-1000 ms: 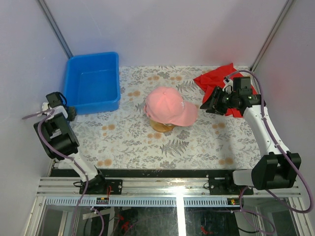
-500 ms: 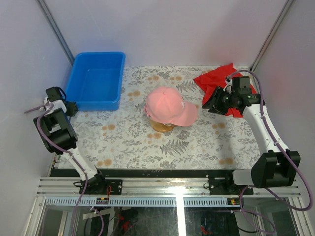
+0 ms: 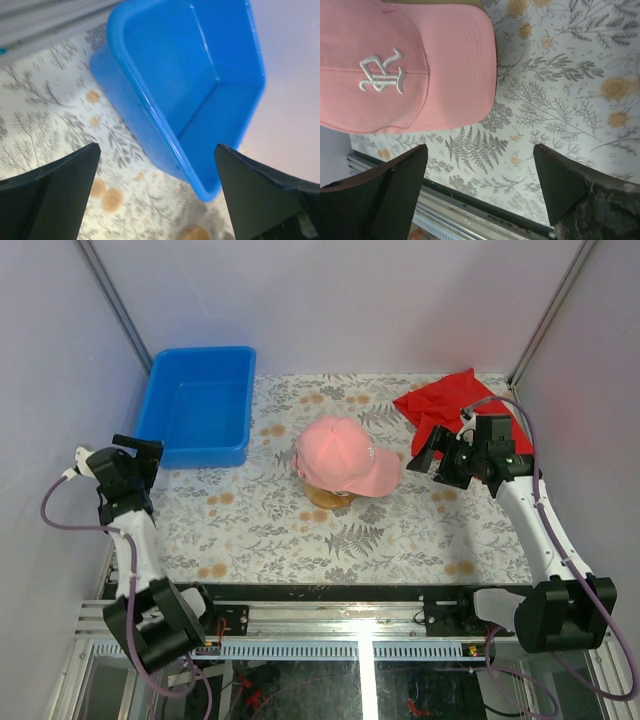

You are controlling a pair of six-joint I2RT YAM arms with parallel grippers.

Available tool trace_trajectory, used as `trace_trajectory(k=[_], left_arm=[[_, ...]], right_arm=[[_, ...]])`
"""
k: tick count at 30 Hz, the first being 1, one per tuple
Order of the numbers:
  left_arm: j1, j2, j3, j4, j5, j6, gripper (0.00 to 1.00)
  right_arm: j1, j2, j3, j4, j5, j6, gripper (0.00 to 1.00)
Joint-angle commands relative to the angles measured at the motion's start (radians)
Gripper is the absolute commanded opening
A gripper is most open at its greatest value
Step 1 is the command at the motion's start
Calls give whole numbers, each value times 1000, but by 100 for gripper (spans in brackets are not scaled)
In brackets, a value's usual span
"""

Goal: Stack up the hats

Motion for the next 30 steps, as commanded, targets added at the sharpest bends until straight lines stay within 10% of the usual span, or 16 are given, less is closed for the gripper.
trace_trajectory(k=[1,11,14,18,22,30], left_arm=[[-8,-188,-85,-51,-41,22,100],[-12,-437,-137,-316,-55,189,100],[-14,-451,-259,-38,287,373,100],[-18,-454,-307,-42,99,294,100],[-17,-479,-364,25,355,625,100],[-18,-425,-486,228,337,631,100]], right_arm=[[12,-66,-71,61,38,-28,100],[71,-164,-195,137,-12,13,99],[74,-178,-219,143,-36,16,99],[78,-200,-232,153,-53,27,99],[78,-213,-226,151,-49,27,99],[77,-224,-229,121,-4,-16,99]])
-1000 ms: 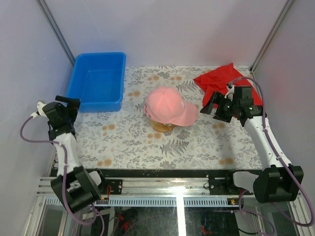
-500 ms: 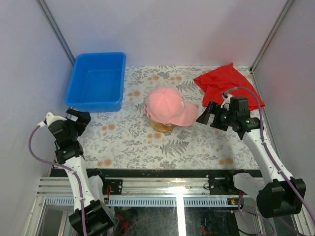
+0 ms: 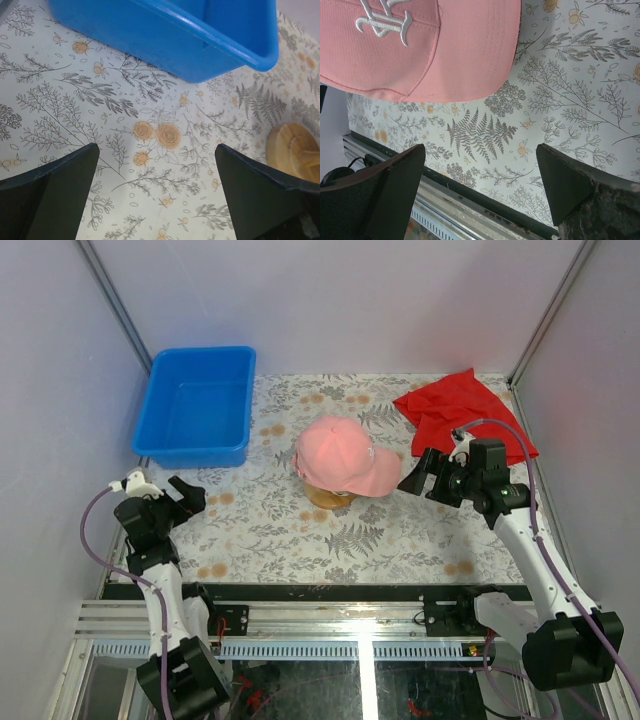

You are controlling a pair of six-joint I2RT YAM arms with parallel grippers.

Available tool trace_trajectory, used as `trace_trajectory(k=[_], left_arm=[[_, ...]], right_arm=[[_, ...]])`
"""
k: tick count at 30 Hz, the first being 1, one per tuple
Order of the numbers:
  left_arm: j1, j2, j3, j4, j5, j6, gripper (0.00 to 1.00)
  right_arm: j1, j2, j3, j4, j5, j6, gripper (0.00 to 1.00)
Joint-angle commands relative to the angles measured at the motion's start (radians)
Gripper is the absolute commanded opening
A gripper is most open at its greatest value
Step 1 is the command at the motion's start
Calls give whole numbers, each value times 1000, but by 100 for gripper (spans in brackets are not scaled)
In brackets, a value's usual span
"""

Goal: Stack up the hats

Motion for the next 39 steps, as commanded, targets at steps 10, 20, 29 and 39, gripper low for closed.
trace_trajectory(k=[10,20,29,39], left_arm=[[-9,-404,-374,256,-128,47,100],[-82,-650,-472,203,-64,93,100],[-88,-587,-470,253,-51,99,100],[-89,-584,-469,256,-51,99,100]], right_arm=[[7,-66,38,-60,268,-68,99],[6,-248,-185,86,611,-167,99],[6,-467,-468,408,737,-362,99],[6,-526,-763,694,659,-488,99]])
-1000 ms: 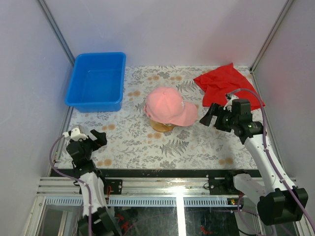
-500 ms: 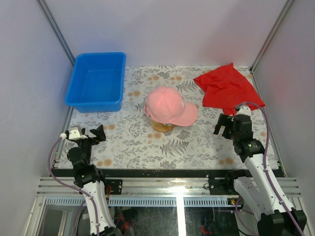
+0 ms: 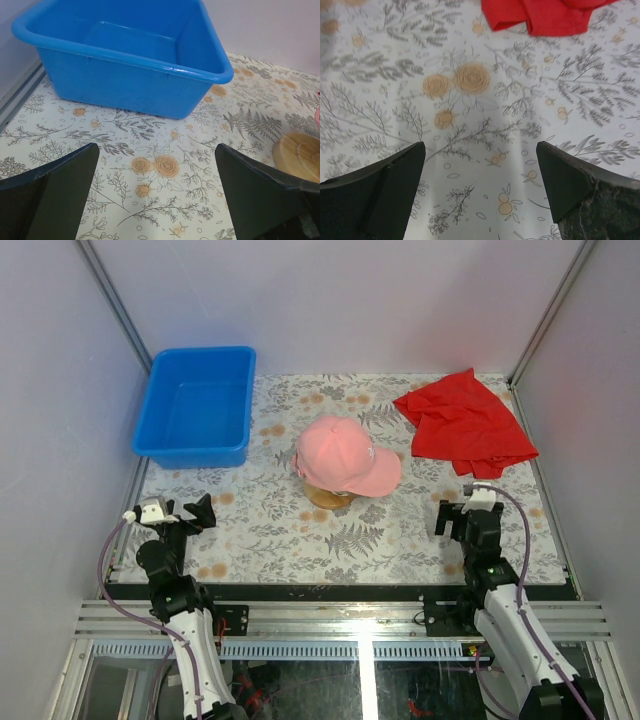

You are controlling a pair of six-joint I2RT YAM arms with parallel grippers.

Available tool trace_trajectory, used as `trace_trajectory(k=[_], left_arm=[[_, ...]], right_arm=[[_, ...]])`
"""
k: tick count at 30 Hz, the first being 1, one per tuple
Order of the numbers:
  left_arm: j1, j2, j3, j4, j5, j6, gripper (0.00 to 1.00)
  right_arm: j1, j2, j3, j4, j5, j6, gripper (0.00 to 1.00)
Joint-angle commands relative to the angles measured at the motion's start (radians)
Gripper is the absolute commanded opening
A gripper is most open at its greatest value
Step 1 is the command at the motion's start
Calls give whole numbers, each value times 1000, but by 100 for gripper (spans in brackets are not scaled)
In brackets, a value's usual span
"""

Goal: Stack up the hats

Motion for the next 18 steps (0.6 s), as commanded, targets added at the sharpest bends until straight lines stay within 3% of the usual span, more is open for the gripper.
trace_trajectory(k=[1,5,8,15,18], left_arm=[[-3,-1,-129,56,11,25,100],[-4,-3,-130,55,11,25,100],[-5,-3,-129,56,10,25,100],[-5,-2,-130,56,9,25,100],[-5,-2,-129,56,10,25,100]], right_arm=[[5,-93,-130,218,-31,-74,99],[5,-282,-217,199,15,-60,99],[5,-333,-252,206,-13,-67,99],[5,-229,-231,243,-59,-77,99],[5,-258,-236,228,-49,-76,99]])
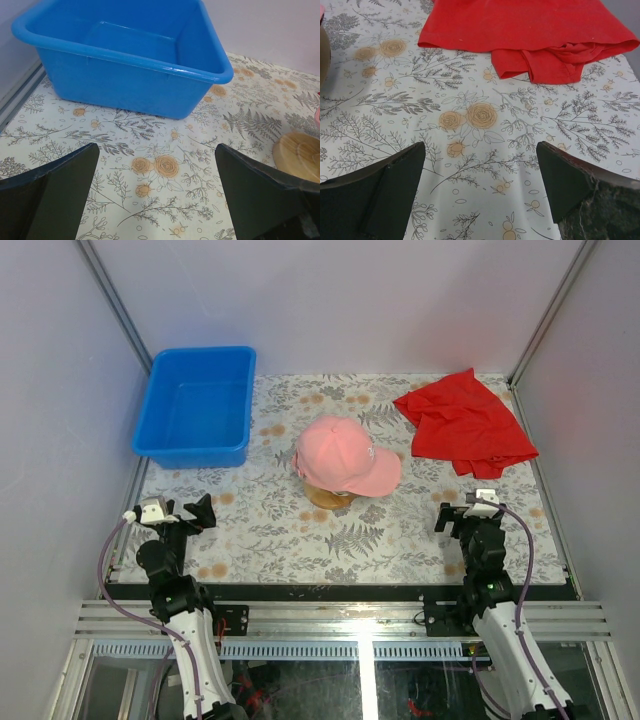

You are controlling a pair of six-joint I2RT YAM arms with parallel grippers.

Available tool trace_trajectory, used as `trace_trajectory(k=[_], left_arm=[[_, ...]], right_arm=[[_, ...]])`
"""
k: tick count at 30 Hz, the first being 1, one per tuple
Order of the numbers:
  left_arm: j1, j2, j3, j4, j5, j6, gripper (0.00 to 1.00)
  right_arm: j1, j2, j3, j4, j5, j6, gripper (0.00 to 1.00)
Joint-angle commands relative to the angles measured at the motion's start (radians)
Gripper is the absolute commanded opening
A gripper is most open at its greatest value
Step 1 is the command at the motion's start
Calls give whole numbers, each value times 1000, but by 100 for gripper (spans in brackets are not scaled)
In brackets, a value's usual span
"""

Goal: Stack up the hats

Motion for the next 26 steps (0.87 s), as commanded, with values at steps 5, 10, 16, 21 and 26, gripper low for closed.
trace_trajectory(k=[5,10,16,21,26], left_arm=[[-5,-3,-130,56,9,25,100],[-5,-2,-129,56,10,25,100],[-6,-4,-129,57,9,25,100],[-5,-4,-130,56,9,25,100],[-6,-3,-130,57,9,25,100]], right_arm=[[5,-103,-89,11,22,2,99],[5,-152,-94,-20,45,11,99],[5,-150,-94,-19,-85,-40,100],[4,-131,-95,-4,-86,-42,100],[5,-69,-89,32,19,2,99]])
